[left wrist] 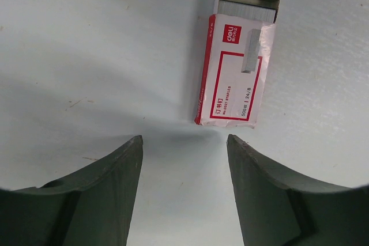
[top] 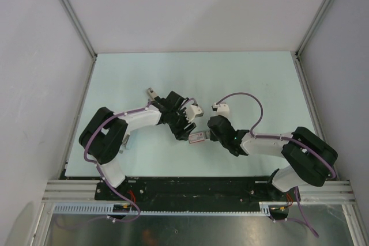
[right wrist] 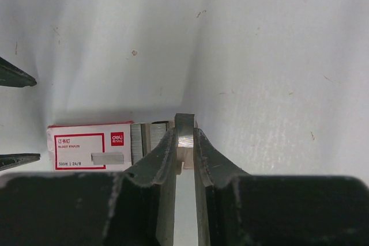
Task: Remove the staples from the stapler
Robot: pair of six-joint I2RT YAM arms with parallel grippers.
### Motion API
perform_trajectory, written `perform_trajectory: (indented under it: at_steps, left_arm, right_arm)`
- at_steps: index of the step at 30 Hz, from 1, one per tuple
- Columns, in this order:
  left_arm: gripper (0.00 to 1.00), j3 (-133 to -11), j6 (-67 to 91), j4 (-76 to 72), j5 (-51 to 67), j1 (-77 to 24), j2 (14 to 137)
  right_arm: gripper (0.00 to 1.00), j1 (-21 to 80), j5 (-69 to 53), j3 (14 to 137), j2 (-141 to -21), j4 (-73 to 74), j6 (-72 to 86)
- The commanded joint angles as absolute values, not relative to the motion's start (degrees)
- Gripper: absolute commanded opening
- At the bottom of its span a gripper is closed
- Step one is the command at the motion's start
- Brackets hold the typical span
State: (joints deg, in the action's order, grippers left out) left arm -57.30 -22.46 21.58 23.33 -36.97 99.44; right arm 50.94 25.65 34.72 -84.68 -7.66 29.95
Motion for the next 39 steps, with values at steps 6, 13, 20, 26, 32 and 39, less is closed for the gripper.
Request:
perform_trajectory:
  at_steps: [6, 13, 20, 26, 32, 39]
  left_arm:
    - [0.66, -56.5, -21.9, 21.3, 24.2, -36.5, 98.2]
    - [0.66, -56.2, -22.0, 21.3, 24.4, -36.5, 98.2]
    - [0.65, -56.2, -22.0, 21.3, 24.4, -36.5, 98.3]
    - [0.65, -56.5, -22.0, 21.4, 24.5, -36.5, 98.8]
    - [0.65, -56.4, -22.1, 21.3, 24.5, -36.5, 98.6]
    - [0.65, -56.1, -22.2, 21.3, 24.4, -36.5, 98.3]
  right_arm:
    - [0.03, 52.5, 27.5, 34.4, -86.6, -10.6, 30.3]
    - [0.02, 54.8, 29.4, 33.2, -87.5, -12.0, 30.9]
    - [0.03, 54.9, 28.1, 33.0, -86.6, -13.0, 32.0]
    - [0.03, 54.9, 25.8, 33.0, -86.6, -14.0, 33.5]
    - [0.03, 54.4, 25.0, 33.0, -86.1, -13.8, 33.7]
    - [0.03, 52.9, 25.4, 33.0, -84.5, -10.2, 33.8]
